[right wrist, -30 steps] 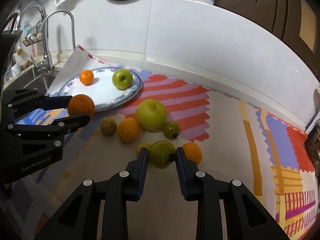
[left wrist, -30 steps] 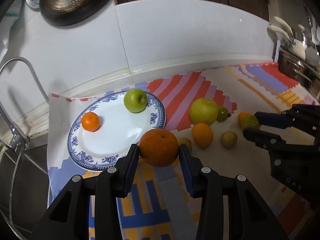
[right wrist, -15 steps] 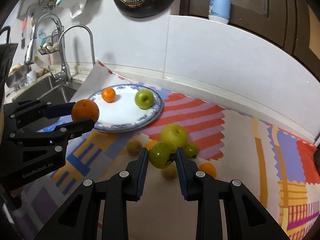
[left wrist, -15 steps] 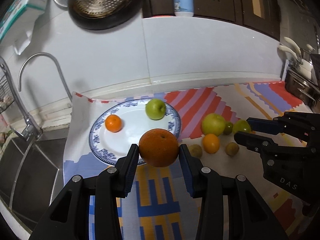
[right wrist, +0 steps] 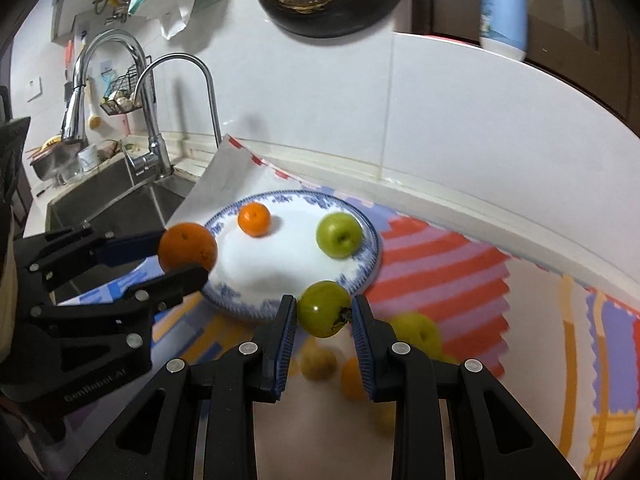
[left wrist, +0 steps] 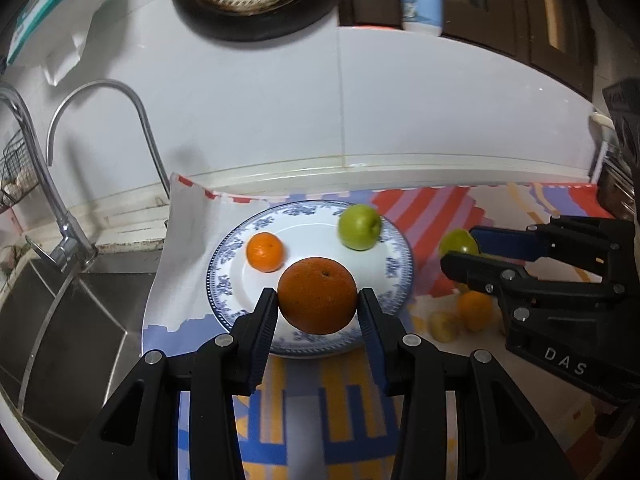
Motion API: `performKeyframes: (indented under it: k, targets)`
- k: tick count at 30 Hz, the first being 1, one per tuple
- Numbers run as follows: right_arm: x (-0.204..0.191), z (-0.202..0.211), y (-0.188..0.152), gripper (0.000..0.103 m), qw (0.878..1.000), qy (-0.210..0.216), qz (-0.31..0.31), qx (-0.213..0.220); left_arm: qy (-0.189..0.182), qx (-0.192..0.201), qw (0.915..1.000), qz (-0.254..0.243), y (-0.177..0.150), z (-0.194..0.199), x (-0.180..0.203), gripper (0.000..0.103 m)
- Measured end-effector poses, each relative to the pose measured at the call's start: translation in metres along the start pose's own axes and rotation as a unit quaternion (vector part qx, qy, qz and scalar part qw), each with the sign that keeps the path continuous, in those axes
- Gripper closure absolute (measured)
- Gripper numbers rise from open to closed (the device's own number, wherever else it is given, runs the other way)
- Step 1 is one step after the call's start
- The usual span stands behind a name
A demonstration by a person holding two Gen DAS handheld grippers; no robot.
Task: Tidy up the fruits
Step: 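Carry the orange with the left gripper while the right gripper carries the lime to the plate, then release the orange and lime on the plate and withdraw both grippers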
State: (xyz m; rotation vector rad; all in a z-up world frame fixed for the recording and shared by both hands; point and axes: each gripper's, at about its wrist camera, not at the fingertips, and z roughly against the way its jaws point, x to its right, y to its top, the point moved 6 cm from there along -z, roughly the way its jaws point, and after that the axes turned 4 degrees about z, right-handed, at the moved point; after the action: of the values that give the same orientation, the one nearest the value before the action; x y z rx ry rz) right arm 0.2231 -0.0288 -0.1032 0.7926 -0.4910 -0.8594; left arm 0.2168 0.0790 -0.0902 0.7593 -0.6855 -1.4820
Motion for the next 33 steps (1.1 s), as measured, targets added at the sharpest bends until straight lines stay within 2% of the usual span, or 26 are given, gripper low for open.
performKeyframes:
  k: [5,13,20,22,25,33]
  targets:
    - [-0.003,-0.029,0.016,0.074,1.000,0.009,0.008,-0.014,0.005,-0.021,0.9996,0.018,0.005,-0.023,-0.017,0.062]
    - [-0.006,-0.080,0.020,0.074,0.997,0.035,-0.001,-0.063,0.003,-0.065,0.9967,0.050,0.004,-0.063,-0.038,0.062]
    - [-0.007,-0.107,0.025,0.074,0.995,0.047,-0.010,-0.086,0.002,-0.081,0.9956,0.048,0.001,-0.083,-0.041,0.062]
    - [-0.007,-0.111,0.024,0.074,0.994,0.050,-0.013,-0.093,0.001,-0.082,0.9954,0.049,0.002,-0.085,-0.041,0.061]
    - [-0.005,-0.112,0.022,0.072,0.993,0.053,-0.022,-0.100,0.006,-0.068,0.9966,0.047,0.004,-0.078,-0.040,0.055]
    - [0.003,-0.085,0.022,0.069,0.996,0.036,-0.024,-0.073,0.013,-0.045,0.9975,0.054,0.010,-0.048,-0.036,0.055]
